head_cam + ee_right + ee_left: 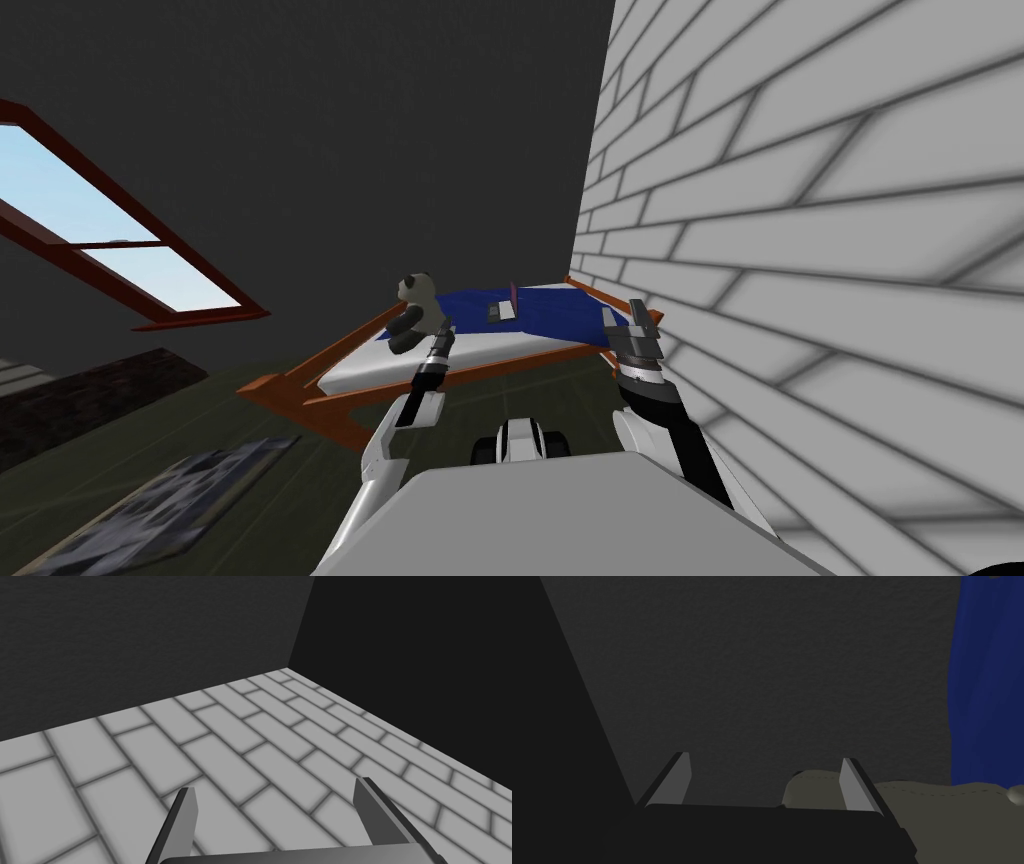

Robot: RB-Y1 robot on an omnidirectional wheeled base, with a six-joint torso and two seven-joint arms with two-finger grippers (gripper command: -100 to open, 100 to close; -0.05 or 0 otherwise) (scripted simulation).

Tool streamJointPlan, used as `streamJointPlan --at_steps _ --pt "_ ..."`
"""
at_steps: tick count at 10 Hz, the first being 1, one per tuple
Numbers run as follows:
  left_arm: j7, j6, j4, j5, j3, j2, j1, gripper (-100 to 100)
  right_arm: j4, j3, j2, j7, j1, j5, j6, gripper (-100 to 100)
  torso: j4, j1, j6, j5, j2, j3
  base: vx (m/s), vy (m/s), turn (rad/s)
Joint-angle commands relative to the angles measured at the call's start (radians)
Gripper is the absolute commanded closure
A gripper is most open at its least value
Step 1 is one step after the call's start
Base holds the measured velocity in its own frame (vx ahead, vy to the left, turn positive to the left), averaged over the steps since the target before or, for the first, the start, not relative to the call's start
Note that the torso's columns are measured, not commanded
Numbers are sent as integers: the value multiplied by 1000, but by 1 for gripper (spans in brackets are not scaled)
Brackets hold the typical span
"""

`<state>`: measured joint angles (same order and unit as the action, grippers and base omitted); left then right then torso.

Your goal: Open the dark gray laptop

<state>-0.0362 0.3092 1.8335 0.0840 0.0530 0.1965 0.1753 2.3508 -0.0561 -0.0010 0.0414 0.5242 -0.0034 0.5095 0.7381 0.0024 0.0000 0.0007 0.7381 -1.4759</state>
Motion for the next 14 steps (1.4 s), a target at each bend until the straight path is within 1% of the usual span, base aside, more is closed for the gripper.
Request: streamJointPlan --at_steps 1,2,3,4,5,6,7,8,9,10,11,12,13,14 --pt "-5 -13 -73 -6 -2 16 -67 -100 0 0 0 0 0 0 0 0 0 1 0 0 0 0 9 -78 -15" --pt "-8 -23 -103 -10 -4 27 -96 -100 0 0 0 0 0 0 0 0 0 -1 0 0 0 0 7 -121 -20" --pt "-8 -23 -125 -10 -4 27 -111 -100 0 0 0 0 0 0 0 0 0 -5 0 -1 0 0 12 -95 -4" --pt "-11 -34 -158 -14 -6 39 -147 -100 0 0 0 0 0 0 0 0 0 -3 0 -1 0 0 -3 -94 -15" --pt "-11 -34 -173 -14 -6 39 -156 -100 0 0 0 0 0 0 0 0 0 -3 0 -1 0 0 -1 -79 -8" --pt "-14 -45 -203 -18 -9 51 -196 -100 0 0 0 0 0 0 0 0 0 -1 0 0 0 0 11 -80 -11" --pt "-14 -45 -224 -18 -9 51 -202 -100 0 0 0 0 0 0 0 0 0 -2 0 0 -1 0 17 -77 -9" --pt "-17 -57 -262 -22 -11 63 -245 -100 0 0 0 0 0 0 0 0 0 -2 0 -1 -1 -1 8 -93 -10" --pt "-17 -57 -276 -22 -11 63 -249 -100 0 0 0 0 0 0 0 0 0 -3 0 -1 0 0 7 -84 -8" --pt "-21 -68 -312 -26 -13 74 -291 -100 0 0 0 0 0 0 0 0 0 -3 0 -1 0 0 10 -109 -13" --pt "-21 -68 -329 -26 -13 74 -296 -100 0 0 0 0 0 0 0 0 0 -4 0 -1 0 0 8 -87 -7" --pt "-24 -80 -362 -31 -16 86 -337 -100 0 0 0 0 0 0 0 0 0 -2 0 -1 0 0 13 -85 -16" --pt "-24 -80 -384 -31 -16 86 -344 -100 0 0 0 0 0 0 0 0 0 -2 0 -1 0 0 11 -73 -7" --pt "-27 -93 -422 -35 -18 97 -388 -100 0 0 0 0 0 0 0 0 0 -1 0 0 0 0 6 -88 -12"
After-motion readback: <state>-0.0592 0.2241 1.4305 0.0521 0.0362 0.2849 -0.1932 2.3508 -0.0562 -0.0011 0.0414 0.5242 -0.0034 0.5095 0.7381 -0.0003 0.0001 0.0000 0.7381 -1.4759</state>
